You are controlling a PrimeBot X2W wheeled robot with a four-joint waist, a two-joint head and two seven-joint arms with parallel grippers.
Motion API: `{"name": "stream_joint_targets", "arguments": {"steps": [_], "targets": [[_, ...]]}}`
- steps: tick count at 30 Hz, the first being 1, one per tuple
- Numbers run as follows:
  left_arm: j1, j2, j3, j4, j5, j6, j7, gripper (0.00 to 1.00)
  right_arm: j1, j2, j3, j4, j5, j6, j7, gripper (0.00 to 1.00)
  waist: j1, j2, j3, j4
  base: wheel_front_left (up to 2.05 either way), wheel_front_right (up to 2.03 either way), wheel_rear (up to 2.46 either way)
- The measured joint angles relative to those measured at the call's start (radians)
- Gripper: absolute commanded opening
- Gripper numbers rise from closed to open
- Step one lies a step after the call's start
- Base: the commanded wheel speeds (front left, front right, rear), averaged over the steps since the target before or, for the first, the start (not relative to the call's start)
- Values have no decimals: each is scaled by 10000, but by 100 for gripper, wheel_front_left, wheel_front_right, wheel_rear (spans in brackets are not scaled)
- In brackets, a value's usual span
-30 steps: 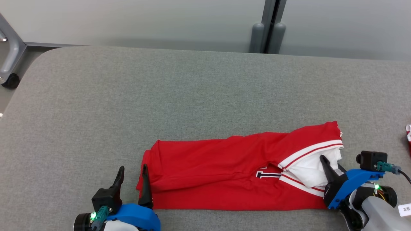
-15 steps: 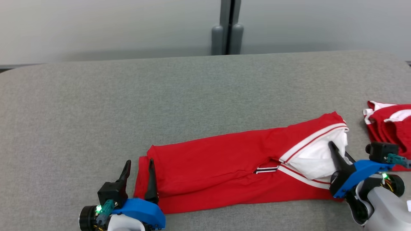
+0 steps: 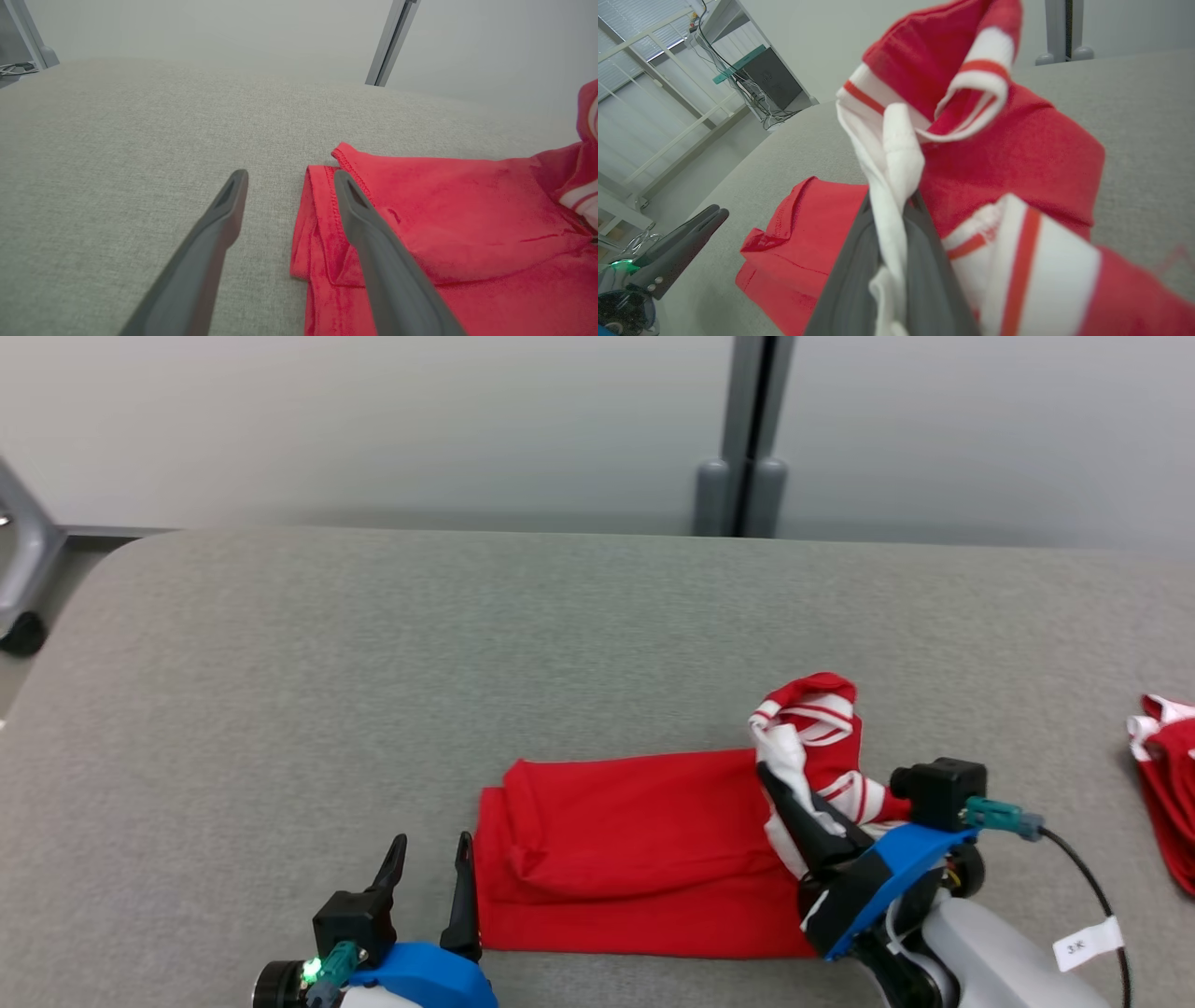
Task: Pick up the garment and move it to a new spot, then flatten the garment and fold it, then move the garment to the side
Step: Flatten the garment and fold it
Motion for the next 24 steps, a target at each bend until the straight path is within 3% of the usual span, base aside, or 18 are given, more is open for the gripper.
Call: {"name": "stream_joint_targets", "arguments": {"steps": [9,18,19,20,21,24], "targets": [[136,0,-428,8,-65,-12,0,100,-88,531,842,-326,322,0,328,0,-1,0,-102,1389,0,0,0],[128,2,-815,-23,-265,35,0,100,-625,1191,1241,832,286,-2,295,0,1,0,237,2380,0,0,0],[128,0,-815,-35,-265,67,0,100,-692,1292,1283,932,278,-2,265,13,1,0,284,2412,0,0,0],[127,2,-813,-48,-267,94,0,100,-741,1386,1336,1003,282,-2,222,46,1,0,328,2416,0,0,0],[126,2,-805,-59,-268,111,0,100,-785,1459,1375,1039,345,-2,196,100,1,0,354,2398,0,0,0],[93,2,-719,-94,-274,209,0,100,-1047,1494,1290,1076,372,0,-146,100,1,0,399,2166,0,0,0]]}}
